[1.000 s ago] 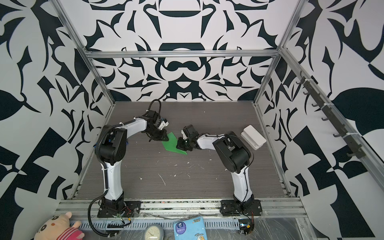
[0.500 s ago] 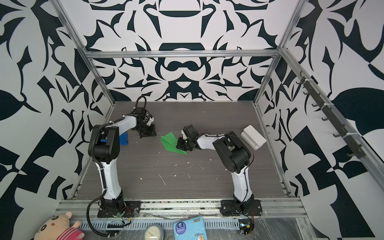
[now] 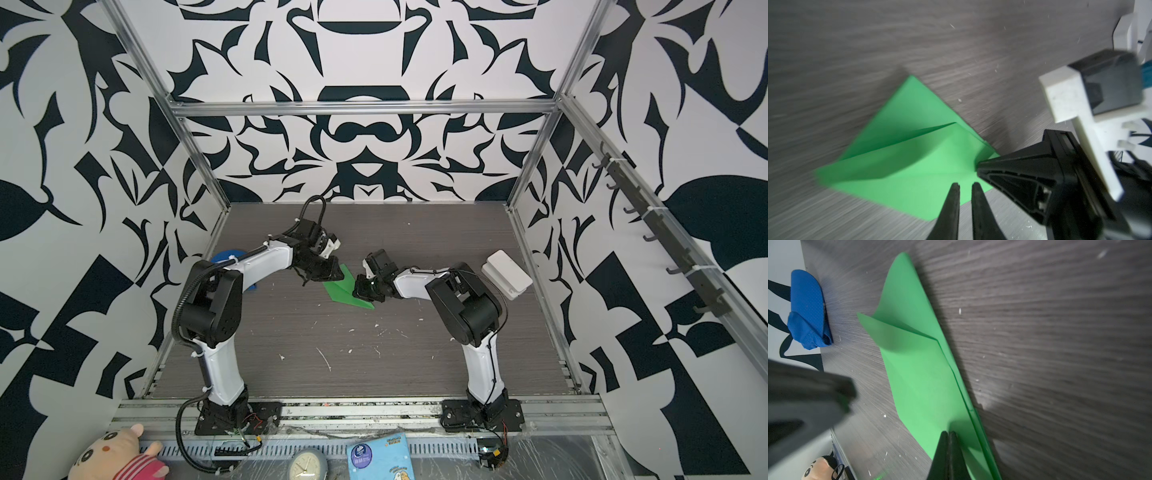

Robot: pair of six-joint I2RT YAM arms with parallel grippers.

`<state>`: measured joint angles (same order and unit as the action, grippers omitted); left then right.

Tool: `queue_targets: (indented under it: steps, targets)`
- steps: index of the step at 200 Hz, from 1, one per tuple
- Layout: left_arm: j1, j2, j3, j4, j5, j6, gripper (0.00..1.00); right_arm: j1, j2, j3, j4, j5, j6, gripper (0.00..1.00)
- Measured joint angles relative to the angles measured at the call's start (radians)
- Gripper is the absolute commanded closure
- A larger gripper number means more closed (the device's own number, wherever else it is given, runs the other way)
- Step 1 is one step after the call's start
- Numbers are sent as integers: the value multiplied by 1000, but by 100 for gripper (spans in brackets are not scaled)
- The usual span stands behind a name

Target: Fold a paper plane with a square sheet of paper (pick it up from the middle)

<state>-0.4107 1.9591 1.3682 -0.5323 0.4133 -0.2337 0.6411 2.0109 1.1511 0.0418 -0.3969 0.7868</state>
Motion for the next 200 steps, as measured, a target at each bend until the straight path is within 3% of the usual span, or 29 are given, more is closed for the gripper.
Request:
queue_targets:
  steps: [37, 108, 176, 200]
  targets:
    - [-7, 91, 51, -31, -8, 11, 86, 0, 0, 0, 0, 0, 0, 100]
    - [11, 129, 108, -132, -85, 89, 85, 0, 0, 0, 0, 0, 0, 100]
    - [173, 126, 120, -109, -191, 24, 85, 0, 0, 0, 0, 0, 0, 100]
    - [193, 97, 86, -62, -208, -7, 80, 0, 0, 0, -1, 0, 0, 100]
